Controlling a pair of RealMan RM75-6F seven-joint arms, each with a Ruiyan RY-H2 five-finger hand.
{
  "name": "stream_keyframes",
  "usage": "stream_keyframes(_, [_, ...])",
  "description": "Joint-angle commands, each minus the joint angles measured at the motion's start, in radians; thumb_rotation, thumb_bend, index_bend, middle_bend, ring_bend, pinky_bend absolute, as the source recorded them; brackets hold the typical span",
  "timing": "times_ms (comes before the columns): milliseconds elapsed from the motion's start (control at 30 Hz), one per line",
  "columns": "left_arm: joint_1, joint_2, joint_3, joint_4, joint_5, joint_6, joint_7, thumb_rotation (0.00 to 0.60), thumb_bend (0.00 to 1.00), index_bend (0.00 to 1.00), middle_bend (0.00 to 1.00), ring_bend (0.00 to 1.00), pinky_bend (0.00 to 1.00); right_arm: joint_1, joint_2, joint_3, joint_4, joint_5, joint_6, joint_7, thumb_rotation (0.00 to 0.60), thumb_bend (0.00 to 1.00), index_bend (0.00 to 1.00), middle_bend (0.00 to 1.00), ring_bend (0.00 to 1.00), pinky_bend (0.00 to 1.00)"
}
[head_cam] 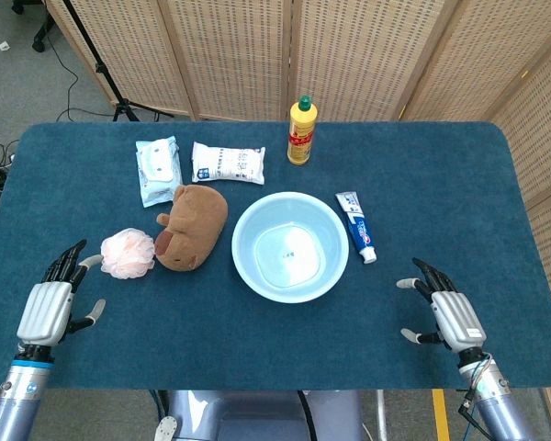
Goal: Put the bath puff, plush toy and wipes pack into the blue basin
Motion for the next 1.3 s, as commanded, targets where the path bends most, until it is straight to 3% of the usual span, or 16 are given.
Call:
stream_keyframes(33, [0.0, -0.001, 0.0, -0.002, 0.003, 0.0, 0.004, 0.6, 0.33, 0.21, 0.0, 0.0, 0.14, -0.001, 0.001, 0.0, 0.0, -0.002, 0.002, 0.002, 0.6, 0.13, 0.27, 0.02, 0.0, 0.07])
stream_keyframes(700, [-0.012, 0.007, 0.002, -0.022, -0.007, -0.036, 0.034, 0.6, 0.33, 0.19, 0.0, 0.0, 0.14, -0.019, 0.024, 0.001, -0.008, -0.006, 0.035, 0.025, 0.6, 0.13, 0.27, 0.02, 0.0, 0.07])
stream_keyframes(967, [-0.042, 0.061, -0.034, -0.035, -0.063, -0.078, 0.065, 0.6, 0.31, 0.15, 0.0, 0.0, 0.14, -0.013, 0.018, 0.004, -0.002, 0.008, 0.019, 0.021, 0.6, 0.13, 0.27, 0.02, 0.0, 0.07])
stream_keyframes(1100, [-0.088, 0.119, -0.07, -0.052, -0.12, -0.147, 0.081, 0.6, 0.31, 0.14, 0.0, 0.0, 0.14, -0.011, 0.015, 0.003, -0.002, 0.005, 0.015, 0.02, 0.6, 0.13, 0.27, 0.02, 0.0, 0.07])
stream_keyframes(1300, [-0.192, 0.185, -0.116, -0.03, -0.259, -0.338, 0.085, 0.6, 0.3, 0.12, 0.0, 0.0, 0.14, -0.01, 0.015, 0.003, -0.002, 0.004, 0.014, 0.023, 0.6, 0.13, 0.27, 0.02, 0.0, 0.07])
